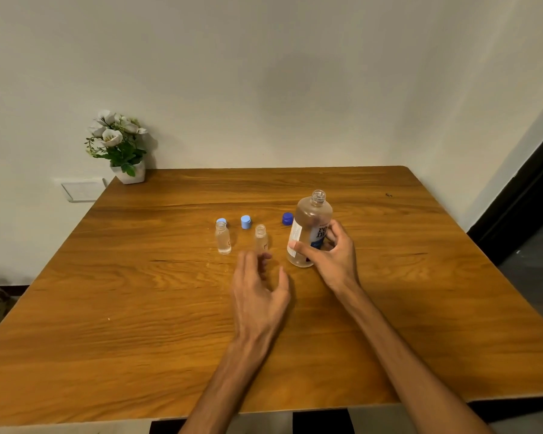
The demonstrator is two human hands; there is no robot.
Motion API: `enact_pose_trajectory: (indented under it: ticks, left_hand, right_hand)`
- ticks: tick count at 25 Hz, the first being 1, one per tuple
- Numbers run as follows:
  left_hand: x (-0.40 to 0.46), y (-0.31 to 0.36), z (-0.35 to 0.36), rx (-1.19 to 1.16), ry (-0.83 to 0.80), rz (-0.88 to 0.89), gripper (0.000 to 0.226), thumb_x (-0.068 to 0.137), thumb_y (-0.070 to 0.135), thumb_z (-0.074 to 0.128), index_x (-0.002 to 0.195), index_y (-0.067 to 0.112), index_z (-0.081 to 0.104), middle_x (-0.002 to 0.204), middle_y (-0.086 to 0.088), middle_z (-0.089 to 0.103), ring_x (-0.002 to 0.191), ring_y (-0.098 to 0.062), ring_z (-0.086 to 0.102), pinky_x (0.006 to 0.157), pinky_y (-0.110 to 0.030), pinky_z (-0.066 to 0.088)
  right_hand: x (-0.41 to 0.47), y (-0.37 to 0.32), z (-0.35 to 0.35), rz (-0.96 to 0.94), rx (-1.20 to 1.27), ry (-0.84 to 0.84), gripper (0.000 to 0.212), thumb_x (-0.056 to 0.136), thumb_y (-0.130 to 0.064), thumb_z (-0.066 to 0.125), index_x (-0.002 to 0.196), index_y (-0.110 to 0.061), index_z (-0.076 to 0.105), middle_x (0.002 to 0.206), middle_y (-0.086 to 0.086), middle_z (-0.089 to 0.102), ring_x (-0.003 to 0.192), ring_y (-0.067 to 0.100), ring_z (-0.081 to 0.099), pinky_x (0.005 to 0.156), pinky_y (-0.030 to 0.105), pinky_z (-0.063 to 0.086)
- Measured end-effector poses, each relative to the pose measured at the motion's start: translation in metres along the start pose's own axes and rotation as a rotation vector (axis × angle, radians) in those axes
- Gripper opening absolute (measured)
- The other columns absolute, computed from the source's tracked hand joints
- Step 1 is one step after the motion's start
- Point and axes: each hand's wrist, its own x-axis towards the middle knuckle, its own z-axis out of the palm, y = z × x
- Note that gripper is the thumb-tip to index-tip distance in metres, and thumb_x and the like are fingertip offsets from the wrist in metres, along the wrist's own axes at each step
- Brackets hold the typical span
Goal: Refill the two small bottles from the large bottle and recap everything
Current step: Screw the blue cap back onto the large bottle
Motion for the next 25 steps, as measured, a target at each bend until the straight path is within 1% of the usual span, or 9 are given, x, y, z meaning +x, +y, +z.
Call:
enact_pose_trajectory:
  ticks: [5, 8, 10, 13, 16, 19, 21, 23, 25]
  left_hand:
    - [0.007, 0.025, 0.026, -0.092, -0.234, -0.01, 0.075, 0.081, 0.041, 0.075, 0.147, 0.025, 0.043, 0.138, 0.013, 0.052, 0.118, -0.006, 0.057, 0.095, -0.028, 0.056]
    - [0.014, 0.021, 0.038, -0.2, -0.237, -0.079, 0.066, 0.08, 0.043, 0.076, 0.139, 0.029, 0.05, 0.124, 0.012, 0.062, 0.108, -0.01, 0.064, 0.088, -0.041, 0.061]
    - [0.014, 0.015, 0.039, -0.226, -0.202, -0.128, 0.067, 0.078, 0.05, 0.077, 0.137, 0.03, 0.053, 0.12, 0.011, 0.068, 0.107, -0.01, 0.066, 0.087, -0.042, 0.061]
    - [0.011, 0.007, 0.034, -0.219, -0.185, -0.181, 0.063, 0.072, 0.049, 0.086, 0.126, 0.038, 0.056, 0.115, 0.02, 0.068, 0.106, 0.003, 0.064, 0.092, -0.039, 0.06]
    - [0.011, 0.009, 0.033, -0.24, -0.205, -0.218, 0.061, 0.071, 0.04, 0.092, 0.112, 0.058, 0.051, 0.107, 0.033, 0.063, 0.102, 0.016, 0.06, 0.09, -0.033, 0.059]
    - [0.01, 0.009, 0.035, -0.246, -0.162, -0.21, 0.064, 0.07, 0.039, 0.093, 0.116, 0.058, 0.052, 0.11, 0.029, 0.066, 0.105, 0.01, 0.063, 0.092, -0.037, 0.06]
    - [0.009, 0.009, 0.035, -0.264, -0.155, -0.203, 0.066, 0.069, 0.039, 0.092, 0.122, 0.05, 0.053, 0.114, 0.024, 0.068, 0.106, 0.005, 0.064, 0.092, -0.041, 0.06]
    - [0.009, 0.008, 0.035, -0.265, -0.163, -0.191, 0.069, 0.07, 0.04, 0.091, 0.125, 0.049, 0.051, 0.117, 0.025, 0.066, 0.109, 0.005, 0.063, 0.094, -0.04, 0.06]
    - [0.009, 0.009, 0.034, -0.267, -0.172, -0.185, 0.07, 0.071, 0.042, 0.09, 0.126, 0.053, 0.048, 0.117, 0.03, 0.064, 0.11, 0.008, 0.061, 0.095, -0.04, 0.06]
  right_hand:
    - [-0.013, -0.013, -0.011, -0.008, 0.068, -0.092, 0.074, 0.057, -0.039, 0.097, 0.121, -0.026, 0.064, 0.117, -0.005, 0.074, 0.109, 0.014, 0.071, 0.093, 0.045, 0.06]
    - [-0.014, -0.024, -0.035, 0.039, 0.079, -0.365, 0.063, 0.07, -0.018, 0.093, 0.126, -0.024, 0.065, 0.123, -0.001, 0.074, 0.118, 0.02, 0.069, 0.101, 0.043, 0.056]
    - [-0.002, -0.033, -0.059, 0.072, 0.118, -0.492, 0.059, 0.081, -0.023, 0.082, 0.135, -0.019, 0.061, 0.132, 0.003, 0.07, 0.122, 0.023, 0.066, 0.102, 0.042, 0.055]
    - [0.034, -0.048, -0.062, 0.009, 0.042, -0.25, 0.036, 0.095, -0.029, 0.06, 0.129, -0.02, 0.067, 0.122, 0.002, 0.074, 0.103, 0.024, 0.07, 0.086, 0.042, 0.056]
    - [0.055, -0.047, -0.026, -0.052, -0.338, -0.254, 0.039, 0.097, -0.015, 0.065, 0.133, -0.031, 0.066, 0.129, -0.001, 0.068, 0.105, 0.021, 0.068, 0.084, 0.034, 0.056]
    - [0.046, -0.077, 0.002, -0.288, -0.737, -0.399, 0.043, 0.103, -0.012, 0.057, 0.144, -0.004, 0.054, 0.151, 0.024, 0.047, 0.141, 0.038, 0.044, 0.113, 0.041, 0.038]
    - [0.038, -0.097, -0.001, -0.352, -0.727, -0.372, 0.042, 0.104, -0.005, 0.05, 0.139, 0.019, 0.048, 0.149, 0.037, 0.042, 0.144, 0.045, 0.036, 0.11, 0.038, 0.027]
    - [0.036, -0.048, -0.014, -0.301, -0.562, -0.612, 0.037, 0.098, -0.014, 0.066, 0.126, 0.01, 0.066, 0.13, 0.029, 0.064, 0.128, 0.041, 0.058, 0.1, 0.04, 0.047]
    - [0.045, -0.04, -0.025, -0.213, -0.311, -0.36, 0.03, 0.086, -0.016, 0.081, 0.115, -0.01, 0.075, 0.109, 0.009, 0.078, 0.1, 0.023, 0.074, 0.087, 0.036, 0.061]
